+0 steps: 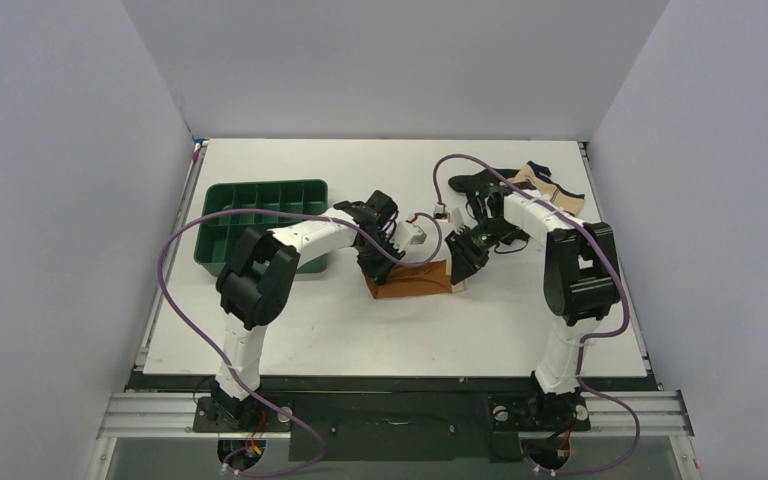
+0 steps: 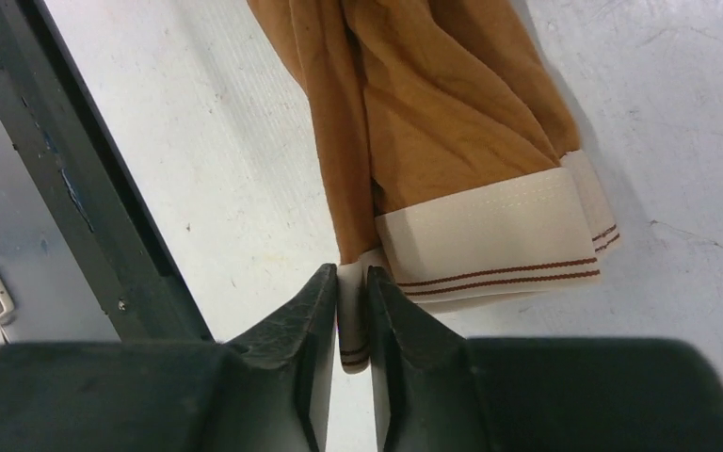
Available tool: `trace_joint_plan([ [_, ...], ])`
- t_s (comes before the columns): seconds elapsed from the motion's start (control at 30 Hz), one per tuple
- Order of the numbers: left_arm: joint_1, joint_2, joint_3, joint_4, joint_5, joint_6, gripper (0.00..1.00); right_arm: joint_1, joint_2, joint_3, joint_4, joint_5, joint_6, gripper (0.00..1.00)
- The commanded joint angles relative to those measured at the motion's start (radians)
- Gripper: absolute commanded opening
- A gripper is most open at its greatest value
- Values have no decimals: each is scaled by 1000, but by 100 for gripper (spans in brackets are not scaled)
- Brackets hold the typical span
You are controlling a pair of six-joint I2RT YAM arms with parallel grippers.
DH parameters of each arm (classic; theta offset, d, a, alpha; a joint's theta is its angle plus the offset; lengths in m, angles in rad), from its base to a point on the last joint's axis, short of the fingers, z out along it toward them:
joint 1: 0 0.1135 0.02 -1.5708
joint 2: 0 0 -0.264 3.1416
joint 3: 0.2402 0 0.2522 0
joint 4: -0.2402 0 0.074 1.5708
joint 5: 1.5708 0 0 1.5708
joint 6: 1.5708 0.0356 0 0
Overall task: Roll the underwear
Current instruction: Fold the underwear at the center of the board.
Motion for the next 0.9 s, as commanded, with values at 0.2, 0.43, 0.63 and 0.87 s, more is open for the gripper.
trace_joint_plan([
  [0.2, 7, 16, 19, -17, 60, 19, 10, -7, 19, 95, -2, -19, 41, 0],
  [0.43, 8, 14, 23, -29, 68, 30, 10, -30, 85, 166, -2, -3, 117, 0],
  [0.63, 11, 8, 24, -21, 52, 22, 11, -48, 153, 189, 5, 62, 159, 1],
  [0.87, 11, 13, 35, -27, 50, 16, 13, -45, 211, 243, 7, 90, 190, 16],
])
